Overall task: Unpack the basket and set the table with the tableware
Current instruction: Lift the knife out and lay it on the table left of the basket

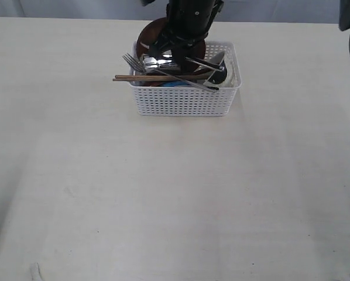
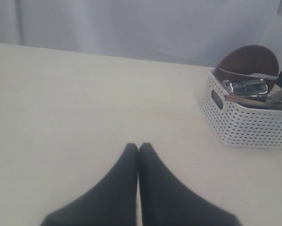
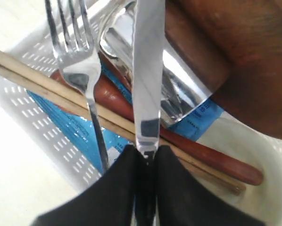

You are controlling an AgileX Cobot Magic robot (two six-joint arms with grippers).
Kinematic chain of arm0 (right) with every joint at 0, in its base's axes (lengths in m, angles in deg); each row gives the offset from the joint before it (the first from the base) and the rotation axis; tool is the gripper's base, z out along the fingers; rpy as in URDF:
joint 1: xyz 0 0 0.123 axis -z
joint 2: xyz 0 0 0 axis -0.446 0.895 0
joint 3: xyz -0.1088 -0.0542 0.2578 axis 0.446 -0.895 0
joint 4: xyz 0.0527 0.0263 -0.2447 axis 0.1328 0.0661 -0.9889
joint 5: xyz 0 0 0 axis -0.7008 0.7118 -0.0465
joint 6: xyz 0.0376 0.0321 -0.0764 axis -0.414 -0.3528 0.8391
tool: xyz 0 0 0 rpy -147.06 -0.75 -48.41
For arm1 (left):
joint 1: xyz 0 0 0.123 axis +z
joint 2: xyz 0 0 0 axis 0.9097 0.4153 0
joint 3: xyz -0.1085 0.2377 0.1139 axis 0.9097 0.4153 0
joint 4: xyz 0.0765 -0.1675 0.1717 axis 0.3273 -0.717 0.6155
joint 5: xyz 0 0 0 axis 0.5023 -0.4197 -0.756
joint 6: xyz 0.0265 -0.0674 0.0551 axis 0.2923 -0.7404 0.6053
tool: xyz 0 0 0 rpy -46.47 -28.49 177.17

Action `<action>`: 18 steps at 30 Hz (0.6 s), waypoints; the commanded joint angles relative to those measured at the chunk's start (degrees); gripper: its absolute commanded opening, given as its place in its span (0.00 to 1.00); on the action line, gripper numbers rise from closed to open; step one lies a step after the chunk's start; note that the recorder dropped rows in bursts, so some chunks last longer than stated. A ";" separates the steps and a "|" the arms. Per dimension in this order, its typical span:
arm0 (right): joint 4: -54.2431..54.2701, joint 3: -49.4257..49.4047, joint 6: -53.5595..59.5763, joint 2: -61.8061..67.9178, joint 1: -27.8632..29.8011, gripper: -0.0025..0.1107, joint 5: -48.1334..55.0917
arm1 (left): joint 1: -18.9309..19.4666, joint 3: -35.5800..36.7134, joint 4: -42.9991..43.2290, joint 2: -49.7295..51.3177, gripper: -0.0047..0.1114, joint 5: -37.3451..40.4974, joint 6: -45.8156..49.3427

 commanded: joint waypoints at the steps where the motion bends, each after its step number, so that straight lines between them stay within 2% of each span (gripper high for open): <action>1: -0.36 0.75 -1.86 -4.15 -0.04 0.02 -0.43 | 0.06 0.16 -0.34 -0.21 0.04 -0.63 0.03; 12: 0.64 0.75 -9.81 -11.09 -0.19 0.02 2.68 | 0.06 0.16 -0.34 -0.21 0.04 -0.63 0.03; 18: 13.23 0.53 -14.30 -11.69 -2.62 0.02 2.68 | 0.06 0.16 -0.34 -0.21 0.04 -0.63 0.03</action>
